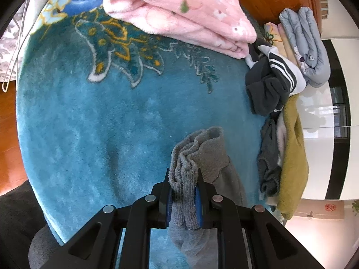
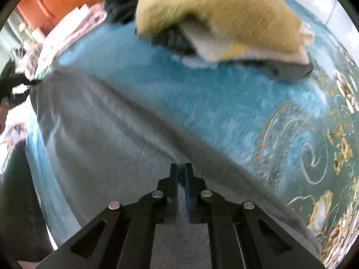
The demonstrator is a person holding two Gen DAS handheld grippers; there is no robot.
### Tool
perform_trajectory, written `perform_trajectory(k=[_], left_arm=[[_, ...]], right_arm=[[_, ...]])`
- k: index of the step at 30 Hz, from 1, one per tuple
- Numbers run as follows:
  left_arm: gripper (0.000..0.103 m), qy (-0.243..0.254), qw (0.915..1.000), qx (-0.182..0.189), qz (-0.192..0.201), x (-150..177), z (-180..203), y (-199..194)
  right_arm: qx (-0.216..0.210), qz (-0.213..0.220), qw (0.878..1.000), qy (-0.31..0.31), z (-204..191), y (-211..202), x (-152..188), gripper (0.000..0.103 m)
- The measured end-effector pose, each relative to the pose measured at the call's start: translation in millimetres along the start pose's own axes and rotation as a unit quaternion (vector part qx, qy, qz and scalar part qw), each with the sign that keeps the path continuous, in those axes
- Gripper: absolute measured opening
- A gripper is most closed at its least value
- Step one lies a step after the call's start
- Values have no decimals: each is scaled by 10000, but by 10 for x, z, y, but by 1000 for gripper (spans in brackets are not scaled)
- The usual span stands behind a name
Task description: Fold clothes
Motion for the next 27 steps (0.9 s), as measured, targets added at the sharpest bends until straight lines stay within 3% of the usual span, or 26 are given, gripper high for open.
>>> perform_trajectory(k=[5,9,15,16,24,26,27], left_arm=[[18,-121,9999,1,-51,-6,-56,6],[19,-101,9999,-2,-49,3,-52,24],[20,-114,9999,-7,-56,3,-53,38],[20,-105,9999,-6,-60,1,-54,36],[19,-154,9999,11,-56,8,-79,35],[19,-152,9999,22,-55,10,-79,36],[19,-149,9999,29,-57,10,-80,34]], right_arm=[[27,-33,9996,279,173,56,-50,0],[-213,-122,9993,290,274,-76,1,3],[-325,-723,9969,0,300,238,105,44],[-356,-781,9963,-23,296,265,123,45],[-405,-1081,9930,-236,209,302,270,41],[-272,-1005,9940,-346,170,263,296,18],[-206,-954,9944,-411,145,242,306,15]])
Point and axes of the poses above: each gripper's, at about its wrist camera, not at the fingertips, and y roughly the way its jaws point, z to its right, x to its underside, the point moved 3 cm from there along y, roughly the way its jaws point, and after that the axes turned 14 degrees about z, right-handed, at the moved point
